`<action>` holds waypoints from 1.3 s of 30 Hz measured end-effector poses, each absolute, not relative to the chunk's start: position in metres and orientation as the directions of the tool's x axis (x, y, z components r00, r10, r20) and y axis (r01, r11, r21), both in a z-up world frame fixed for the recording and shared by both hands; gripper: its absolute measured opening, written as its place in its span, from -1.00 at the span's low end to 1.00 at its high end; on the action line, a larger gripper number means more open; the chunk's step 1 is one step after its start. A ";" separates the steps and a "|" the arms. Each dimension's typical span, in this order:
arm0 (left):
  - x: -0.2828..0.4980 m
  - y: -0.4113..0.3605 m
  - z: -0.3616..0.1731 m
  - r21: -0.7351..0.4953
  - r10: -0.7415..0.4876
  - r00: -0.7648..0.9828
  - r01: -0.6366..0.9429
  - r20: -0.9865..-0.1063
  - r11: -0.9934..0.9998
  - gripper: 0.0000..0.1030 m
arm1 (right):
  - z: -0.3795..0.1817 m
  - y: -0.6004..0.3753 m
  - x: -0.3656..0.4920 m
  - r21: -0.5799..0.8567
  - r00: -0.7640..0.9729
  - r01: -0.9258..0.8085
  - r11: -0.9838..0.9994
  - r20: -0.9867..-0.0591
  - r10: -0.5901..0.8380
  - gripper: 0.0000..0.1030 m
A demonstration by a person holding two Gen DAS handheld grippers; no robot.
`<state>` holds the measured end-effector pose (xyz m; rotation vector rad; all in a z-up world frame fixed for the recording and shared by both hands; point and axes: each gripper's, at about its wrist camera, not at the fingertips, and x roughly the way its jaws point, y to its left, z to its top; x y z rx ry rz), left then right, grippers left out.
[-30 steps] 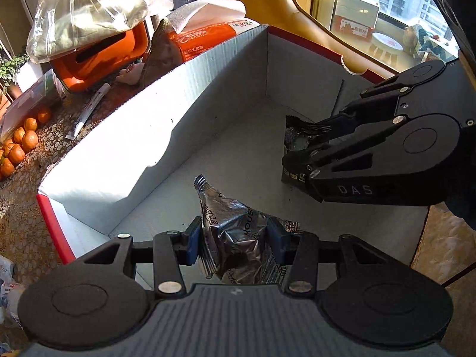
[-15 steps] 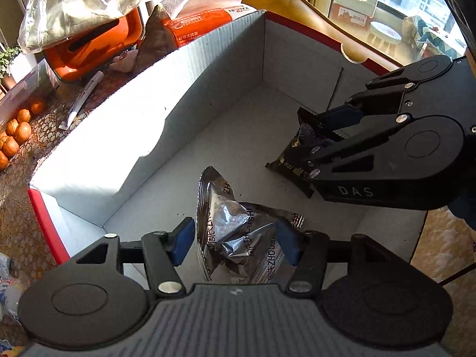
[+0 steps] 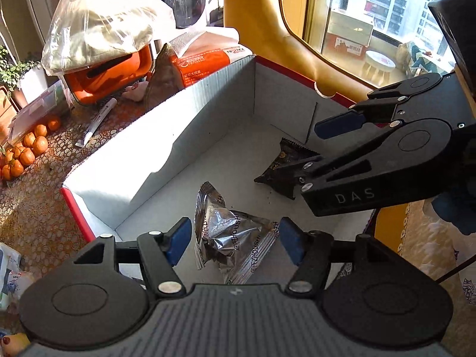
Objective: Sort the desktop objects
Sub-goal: 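Lower and open left tool in red box while right tool releases black packet there, then withdraw both open tools from the red box back over the table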
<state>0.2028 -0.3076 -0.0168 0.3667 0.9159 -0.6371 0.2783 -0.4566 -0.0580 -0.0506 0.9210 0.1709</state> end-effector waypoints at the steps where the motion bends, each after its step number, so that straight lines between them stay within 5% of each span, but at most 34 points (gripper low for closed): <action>1: 0.198 -0.306 -0.013 0.032 -0.353 0.456 0.648 -0.817 0.761 0.24 | -0.055 -0.454 0.276 0.028 0.597 -0.170 0.985 -0.792 0.125 0.27; 39: 0.079 -0.156 0.059 -0.011 -0.382 0.723 0.461 -0.575 0.887 0.24 | 0.010 -0.350 0.158 0.041 0.795 -0.160 0.986 -0.586 0.154 0.25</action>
